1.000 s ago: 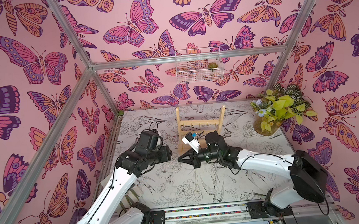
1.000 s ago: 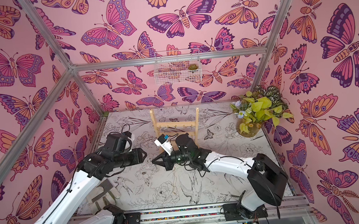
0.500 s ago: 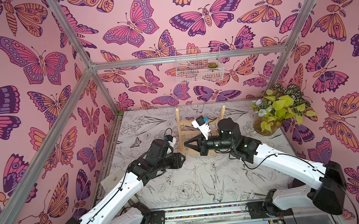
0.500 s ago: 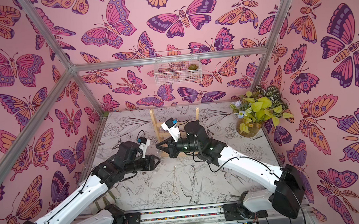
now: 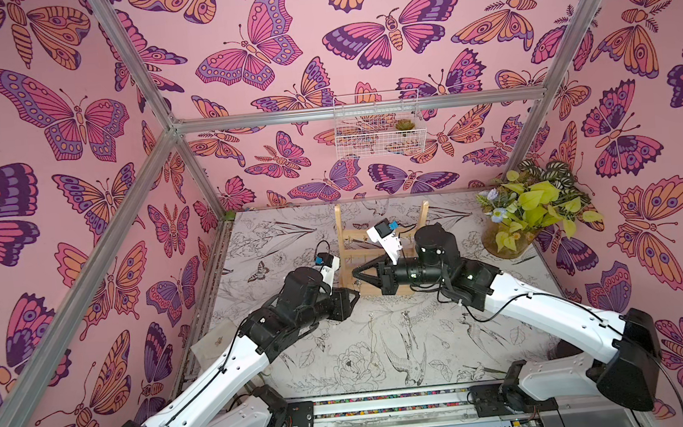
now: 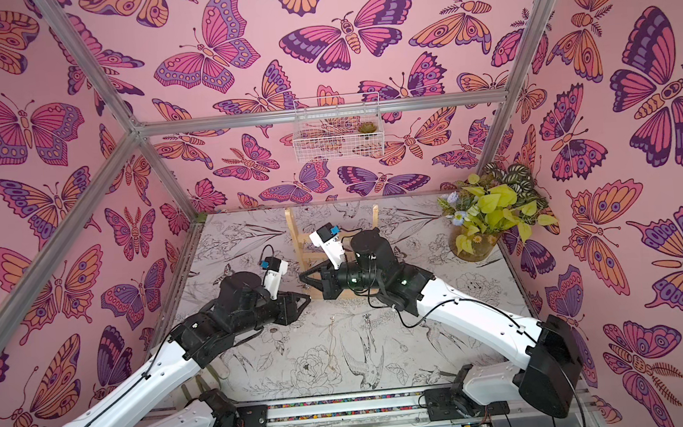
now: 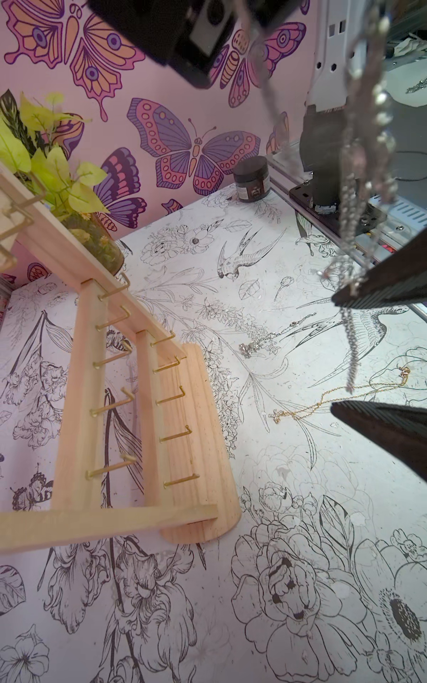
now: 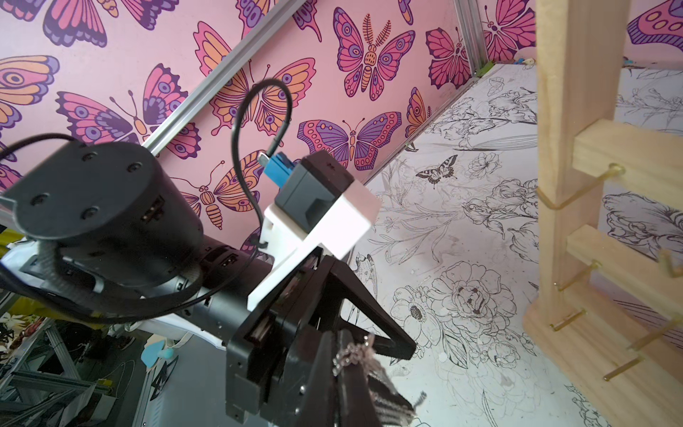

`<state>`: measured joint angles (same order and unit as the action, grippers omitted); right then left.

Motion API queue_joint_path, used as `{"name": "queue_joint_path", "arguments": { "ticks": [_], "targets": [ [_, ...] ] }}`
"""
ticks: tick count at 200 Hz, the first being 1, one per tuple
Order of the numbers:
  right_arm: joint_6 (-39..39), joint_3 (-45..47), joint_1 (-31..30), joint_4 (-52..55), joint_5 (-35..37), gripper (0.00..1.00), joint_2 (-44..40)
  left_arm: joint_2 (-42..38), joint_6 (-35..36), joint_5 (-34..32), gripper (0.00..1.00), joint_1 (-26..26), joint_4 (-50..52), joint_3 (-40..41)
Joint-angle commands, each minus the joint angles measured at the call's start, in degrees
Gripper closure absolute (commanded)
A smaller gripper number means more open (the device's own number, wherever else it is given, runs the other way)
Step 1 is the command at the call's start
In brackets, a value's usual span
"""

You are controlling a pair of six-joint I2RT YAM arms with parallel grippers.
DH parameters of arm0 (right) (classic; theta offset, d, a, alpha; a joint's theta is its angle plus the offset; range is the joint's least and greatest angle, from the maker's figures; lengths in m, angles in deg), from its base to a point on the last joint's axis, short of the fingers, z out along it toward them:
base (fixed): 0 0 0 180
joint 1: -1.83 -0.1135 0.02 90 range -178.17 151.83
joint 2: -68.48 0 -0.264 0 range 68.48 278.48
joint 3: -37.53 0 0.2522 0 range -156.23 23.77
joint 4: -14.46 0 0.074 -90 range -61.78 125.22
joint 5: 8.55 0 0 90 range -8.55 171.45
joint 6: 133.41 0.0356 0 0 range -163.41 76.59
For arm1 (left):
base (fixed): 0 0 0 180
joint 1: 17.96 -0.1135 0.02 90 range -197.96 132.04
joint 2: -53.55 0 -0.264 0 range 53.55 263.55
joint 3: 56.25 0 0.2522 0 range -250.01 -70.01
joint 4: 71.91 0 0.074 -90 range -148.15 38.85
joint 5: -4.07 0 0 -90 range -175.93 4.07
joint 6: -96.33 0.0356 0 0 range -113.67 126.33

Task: Hang the necklace on the jewelry display stand
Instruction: Pick up the necklace from the center of the board.

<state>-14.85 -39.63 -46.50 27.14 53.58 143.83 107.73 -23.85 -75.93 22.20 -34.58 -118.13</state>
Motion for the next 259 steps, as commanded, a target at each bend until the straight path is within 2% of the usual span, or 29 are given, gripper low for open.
{"name": "queue_joint_path", "arguments": {
  "ticks": [1,85,191,236,259],
  "targets": [
    [1.33,-1.96,0.35,-1.26,0.42,0.97,-0.34,0.18,1.35,-0.95,0.56,0.44,-1.98,-0.34],
    [1.24,-2.70,0.35,-0.28,2.01,0.97,0.45,-1.21,1.39,-1.82,0.62,0.97,-1.45,0.51],
    [2.37,-3.23,0.35,-1.60,2.08,0.97,1.98,-0.96,1.69,-1.47,0.65,1.43,-1.41,-0.44],
    [3.10,-3.19,0.35,-2.65,0.89,0.97,2.43,-0.34,2.18,-3.76,0.75,1.49,-2.26,-0.40],
    [3.77,-3.22,0.35,-3.54,-0.39,0.97,2.86,0.14,2.14,-4.08,0.77,1.48,-2.89,-0.51]
  ]
}}
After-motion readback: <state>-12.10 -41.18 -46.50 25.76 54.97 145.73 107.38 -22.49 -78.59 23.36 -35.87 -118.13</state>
